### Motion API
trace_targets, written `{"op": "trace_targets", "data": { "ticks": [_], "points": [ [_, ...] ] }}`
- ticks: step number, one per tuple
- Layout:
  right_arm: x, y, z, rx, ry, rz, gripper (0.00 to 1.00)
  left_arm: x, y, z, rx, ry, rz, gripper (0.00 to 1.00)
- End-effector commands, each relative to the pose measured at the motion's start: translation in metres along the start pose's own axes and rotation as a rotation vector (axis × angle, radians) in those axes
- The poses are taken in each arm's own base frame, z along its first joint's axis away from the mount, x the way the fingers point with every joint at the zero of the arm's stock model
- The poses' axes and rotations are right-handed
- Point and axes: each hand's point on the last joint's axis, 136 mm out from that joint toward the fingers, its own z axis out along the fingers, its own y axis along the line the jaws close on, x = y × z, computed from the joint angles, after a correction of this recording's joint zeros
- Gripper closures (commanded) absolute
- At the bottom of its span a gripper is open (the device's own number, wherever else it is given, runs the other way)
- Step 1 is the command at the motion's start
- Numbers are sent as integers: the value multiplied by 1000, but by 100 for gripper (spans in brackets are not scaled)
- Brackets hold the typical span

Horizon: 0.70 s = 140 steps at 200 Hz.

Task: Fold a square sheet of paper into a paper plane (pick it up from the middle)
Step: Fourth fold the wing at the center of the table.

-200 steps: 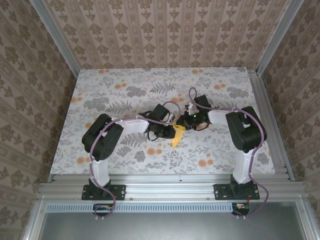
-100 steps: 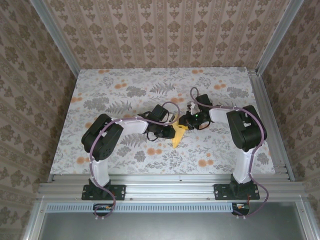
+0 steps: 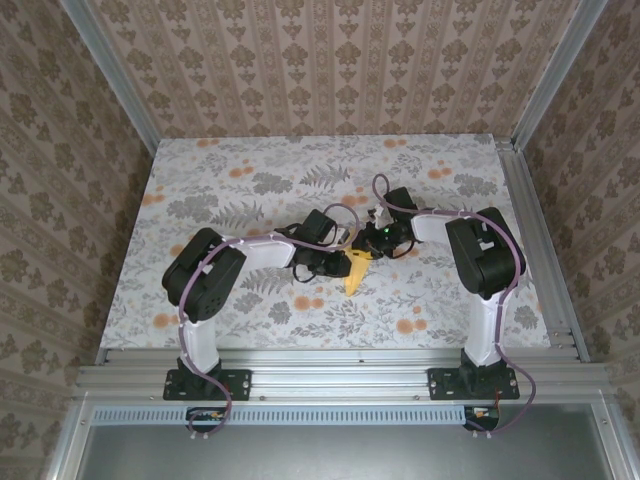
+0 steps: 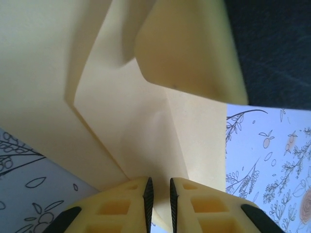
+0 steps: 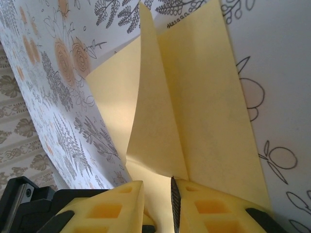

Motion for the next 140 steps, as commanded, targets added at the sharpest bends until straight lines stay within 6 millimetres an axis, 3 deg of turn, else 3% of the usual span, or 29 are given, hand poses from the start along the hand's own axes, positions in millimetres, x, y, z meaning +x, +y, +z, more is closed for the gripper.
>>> {"op": "trace_targets", "data": {
  "ticks": [1, 67, 140],
  "points": [
    [11, -18, 10, 66, 40, 17, 75, 1, 1, -10, -2, -2, -9, 75],
    [14, -20, 11, 61, 37, 18, 76, -36, 2, -51, -16, -120, -78, 67],
    [17, -19, 13, 28, 31, 34, 78, -35, -1, -37, 4, -92, -159, 60]
  ]
}}
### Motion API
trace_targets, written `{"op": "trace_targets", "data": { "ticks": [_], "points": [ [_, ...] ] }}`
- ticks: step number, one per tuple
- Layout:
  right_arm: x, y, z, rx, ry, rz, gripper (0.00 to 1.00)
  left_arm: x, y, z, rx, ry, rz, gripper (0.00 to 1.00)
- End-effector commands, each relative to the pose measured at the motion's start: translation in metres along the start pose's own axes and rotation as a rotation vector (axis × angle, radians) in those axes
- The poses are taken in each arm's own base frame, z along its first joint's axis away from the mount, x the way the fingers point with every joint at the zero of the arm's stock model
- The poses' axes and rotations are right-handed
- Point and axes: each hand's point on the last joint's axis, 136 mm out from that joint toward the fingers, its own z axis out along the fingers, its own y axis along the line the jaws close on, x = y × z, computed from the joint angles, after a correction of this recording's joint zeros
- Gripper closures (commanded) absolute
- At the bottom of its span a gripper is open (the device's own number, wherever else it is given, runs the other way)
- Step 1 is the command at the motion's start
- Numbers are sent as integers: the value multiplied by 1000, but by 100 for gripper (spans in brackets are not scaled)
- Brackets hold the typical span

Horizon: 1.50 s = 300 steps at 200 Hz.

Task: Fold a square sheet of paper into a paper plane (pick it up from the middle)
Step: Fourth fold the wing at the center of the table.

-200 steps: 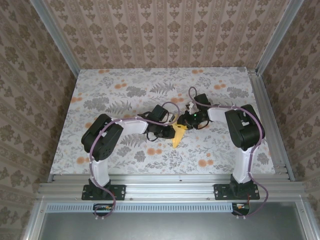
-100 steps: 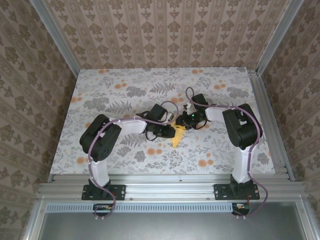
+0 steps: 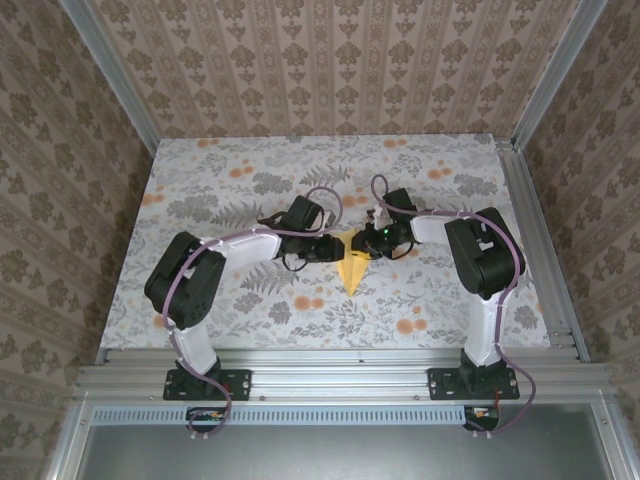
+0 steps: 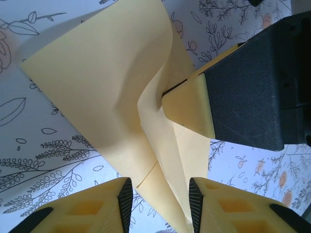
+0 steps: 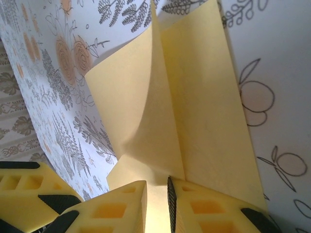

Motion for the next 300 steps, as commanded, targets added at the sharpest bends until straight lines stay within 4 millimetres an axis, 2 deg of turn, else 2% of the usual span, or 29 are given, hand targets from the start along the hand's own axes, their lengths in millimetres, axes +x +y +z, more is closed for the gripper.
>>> {"op": "trace_targets", "data": {
  "ticks": [1, 81, 121, 185, 240, 300],
  "points": [
    [18, -19, 10, 36, 40, 55, 78, -3, -8, 5, 13, 7, -39, 60],
    [20, -17, 8, 29, 37, 54, 79, 4, -8, 31, 23, 40, -72, 61],
    [20, -16, 6, 25, 31, 53, 79, 3, -9, 30, 26, 33, -65, 80],
    [17, -12, 1, 16, 12, 49, 77, 7, -7, 29, 26, 31, -64, 100],
    [16, -12, -3, 7, -4, 53, 74, 14, 0, 26, 10, 24, -64, 100],
    [17, -11, -6, 1, -11, 53, 71, 15, -2, 21, 17, 5, -59, 100]
  ]
}}
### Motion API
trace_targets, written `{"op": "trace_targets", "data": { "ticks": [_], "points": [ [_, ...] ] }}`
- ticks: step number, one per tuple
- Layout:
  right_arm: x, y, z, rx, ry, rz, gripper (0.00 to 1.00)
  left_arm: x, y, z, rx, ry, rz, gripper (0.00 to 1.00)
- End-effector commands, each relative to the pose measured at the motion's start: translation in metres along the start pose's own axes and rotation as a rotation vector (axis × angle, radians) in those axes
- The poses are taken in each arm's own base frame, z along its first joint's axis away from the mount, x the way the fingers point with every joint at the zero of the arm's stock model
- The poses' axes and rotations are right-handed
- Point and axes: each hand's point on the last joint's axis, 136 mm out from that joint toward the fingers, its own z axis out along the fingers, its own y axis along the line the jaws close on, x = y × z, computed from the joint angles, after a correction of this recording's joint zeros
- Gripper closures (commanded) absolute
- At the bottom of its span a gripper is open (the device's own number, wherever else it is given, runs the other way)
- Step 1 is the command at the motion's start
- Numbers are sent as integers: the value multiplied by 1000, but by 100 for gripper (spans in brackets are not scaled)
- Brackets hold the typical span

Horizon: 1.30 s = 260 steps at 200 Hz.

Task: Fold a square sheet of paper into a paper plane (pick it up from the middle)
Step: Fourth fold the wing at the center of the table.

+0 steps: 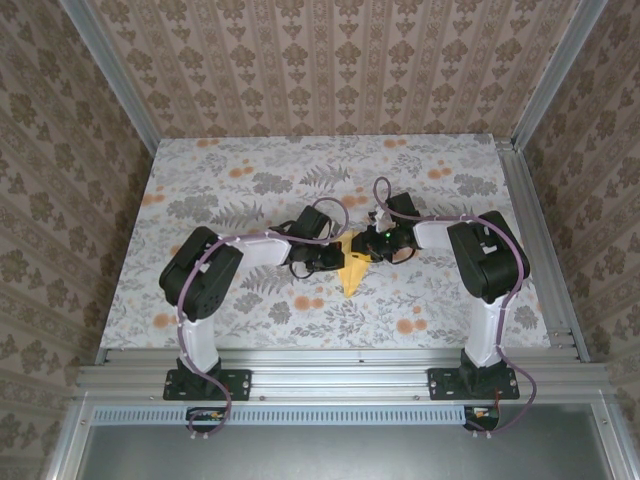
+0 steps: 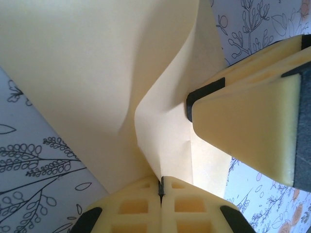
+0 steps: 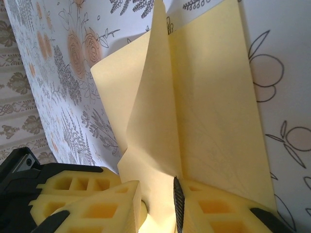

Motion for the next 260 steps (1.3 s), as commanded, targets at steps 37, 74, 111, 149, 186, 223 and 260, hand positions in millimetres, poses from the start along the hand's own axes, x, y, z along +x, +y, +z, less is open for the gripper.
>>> {"op": "trace_targets", "data": {
  "ticks": [37, 74, 111, 149, 186, 223, 260],
  "points": [
    [13, -17, -1, 51, 24, 53, 70, -2, -13, -17, 29, -48, 27, 100],
    [15, -19, 0, 54, 28, 56, 71, 1, -13, -16, 33, -44, 32, 100],
    [15, -20, 1, 57, 30, 56, 74, 6, -10, -16, 23, -39, 31, 100],
    [14, -17, 0, 45, 27, 53, 75, 3, -13, -12, 36, -38, 40, 100],
    [11, -6, -3, -1, 14, 46, 75, -2, -19, -13, 55, -47, 44, 100],
    [9, 9, -13, -30, -12, 24, 72, -11, -28, -16, 76, -66, 50, 100],
    [13, 10, -22, -21, -24, 33, 71, -16, -37, -14, 103, -63, 60, 96]
  ]
}}
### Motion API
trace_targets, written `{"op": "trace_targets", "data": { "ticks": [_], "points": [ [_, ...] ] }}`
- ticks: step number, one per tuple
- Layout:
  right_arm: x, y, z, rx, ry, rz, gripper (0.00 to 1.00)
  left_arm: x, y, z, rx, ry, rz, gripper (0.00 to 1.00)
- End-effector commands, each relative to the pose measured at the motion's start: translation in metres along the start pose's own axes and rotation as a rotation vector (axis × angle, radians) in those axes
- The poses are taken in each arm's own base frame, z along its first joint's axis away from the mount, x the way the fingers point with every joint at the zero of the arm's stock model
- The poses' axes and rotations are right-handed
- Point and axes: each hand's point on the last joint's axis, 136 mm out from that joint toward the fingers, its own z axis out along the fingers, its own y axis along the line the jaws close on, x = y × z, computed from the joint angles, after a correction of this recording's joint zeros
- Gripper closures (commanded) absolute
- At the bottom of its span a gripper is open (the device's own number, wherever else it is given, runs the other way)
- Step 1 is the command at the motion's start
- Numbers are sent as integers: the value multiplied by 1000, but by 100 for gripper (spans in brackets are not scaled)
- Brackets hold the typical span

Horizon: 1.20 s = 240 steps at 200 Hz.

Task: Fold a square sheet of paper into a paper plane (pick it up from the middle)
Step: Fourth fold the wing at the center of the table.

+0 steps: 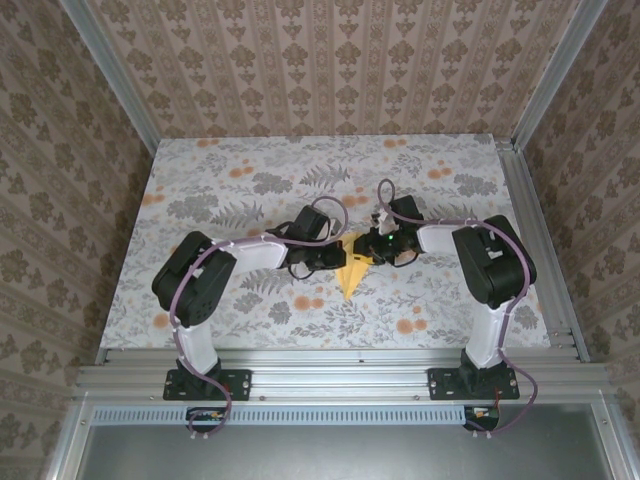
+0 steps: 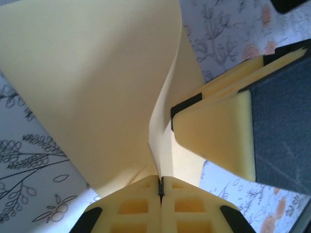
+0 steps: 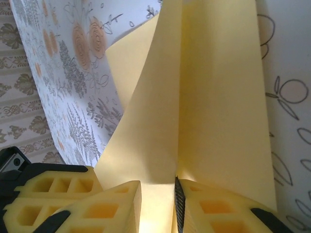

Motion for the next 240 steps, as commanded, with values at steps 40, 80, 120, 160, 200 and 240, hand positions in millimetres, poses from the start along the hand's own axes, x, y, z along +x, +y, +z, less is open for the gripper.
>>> {"op": "trace_targets", "data": {
  "ticks": [40, 80, 120, 160, 200, 240],
  "points": [
    [9, 1, -16, -8, -14, 32, 68, -16, -25, -7, 67, -27, 31, 78],
    [12, 6, -19, -36, -16, 37, 67, -18, -29, -25, 23, -35, 74, 61],
    [14, 14, -22, -81, -22, 44, 66, -7, -20, -45, -81, -19, 104, 57],
    [21, 21, -26, -116, -21, 48, 63, 18, -14, -42, -135, 39, 117, 63],
    [27, 23, -23, -115, -7, 42, 63, 24, -2, -26, -169, 54, 120, 74],
    [29, 13, -16, -46, 7, 40, 64, 22, 1, -13, -139, 44, 109, 77]
  ]
}}
